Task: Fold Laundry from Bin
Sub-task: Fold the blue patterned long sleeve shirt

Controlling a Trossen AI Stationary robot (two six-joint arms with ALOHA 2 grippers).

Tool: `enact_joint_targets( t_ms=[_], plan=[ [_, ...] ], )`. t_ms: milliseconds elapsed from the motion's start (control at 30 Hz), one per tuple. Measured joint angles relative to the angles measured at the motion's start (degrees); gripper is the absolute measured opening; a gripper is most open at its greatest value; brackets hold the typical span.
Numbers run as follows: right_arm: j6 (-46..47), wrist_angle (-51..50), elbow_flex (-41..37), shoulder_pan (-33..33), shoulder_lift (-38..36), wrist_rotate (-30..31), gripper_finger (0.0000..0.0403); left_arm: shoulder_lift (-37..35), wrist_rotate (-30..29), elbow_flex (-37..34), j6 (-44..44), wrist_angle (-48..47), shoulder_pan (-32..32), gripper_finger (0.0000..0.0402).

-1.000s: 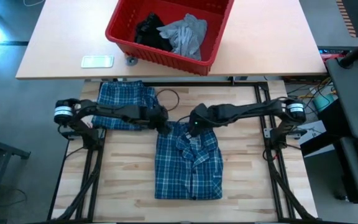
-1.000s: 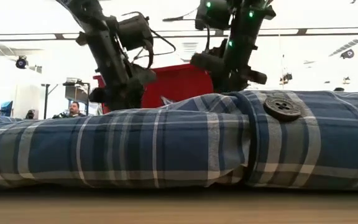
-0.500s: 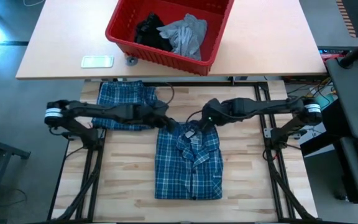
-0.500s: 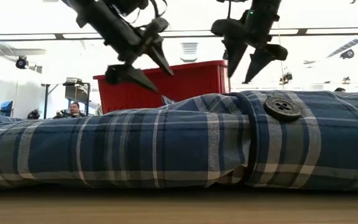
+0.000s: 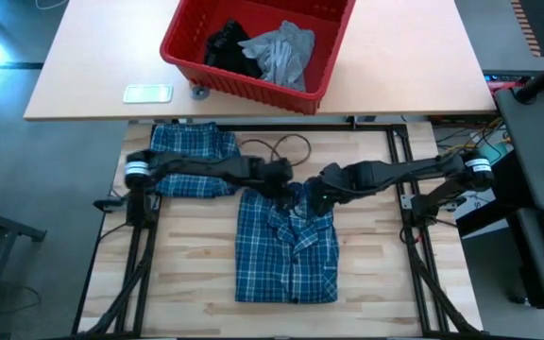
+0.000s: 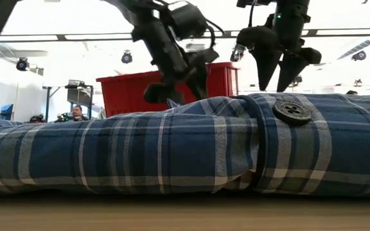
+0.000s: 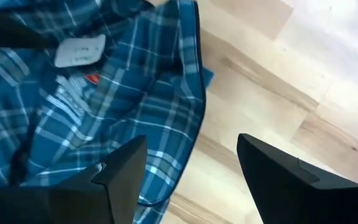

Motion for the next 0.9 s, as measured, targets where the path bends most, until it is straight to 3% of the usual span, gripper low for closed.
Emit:
enact_joint_targets(
  t_ms=[133,200,267,433,567,767,900],
  plan=[
    [1.8,0.0,-1.7,0.9,0.0,0.0,0.024,6.2,0.8,5.3,2.1,-6.8,-0.8,0.0121],
    [2.3,0.0,-2.5,1.3,-0.3,0.0,0.0238,7.7,-1.2,7.2,2.1,-10.8,-1.1,0.0049],
    [2.3,0.0,-3.1,2.0,-1.0,0.0,0.0235,7.4,-4.2,8.7,2.2,-16.9,-1.1,0.0016],
    [1.7,0.2,-5.5,3.5,-4.6,-0.3,0.0229,-0.7,-10.9,10.2,2.6,-29.1,-1.6,0.0004],
    [-0.9,2.3,-8.4,3.7,-7.4,-1.9,0.0228,-6.7,-14.5,8.6,-1.8,-34.9,-2.4,0.0001],
    [-1.8,12.1,-14.9,3.0,-8.7,-1.1,0.0228,-9.3,-17.5,1.9,-10.8,-35.5,-2.6,0.0004],
    [-0.9,22.8,-21.3,-0.1,-7.3,-5.6,0.0228,-7.6,-14.8,-5.0,-13.4,-31.9,-2.3,0.0021]
  ],
)
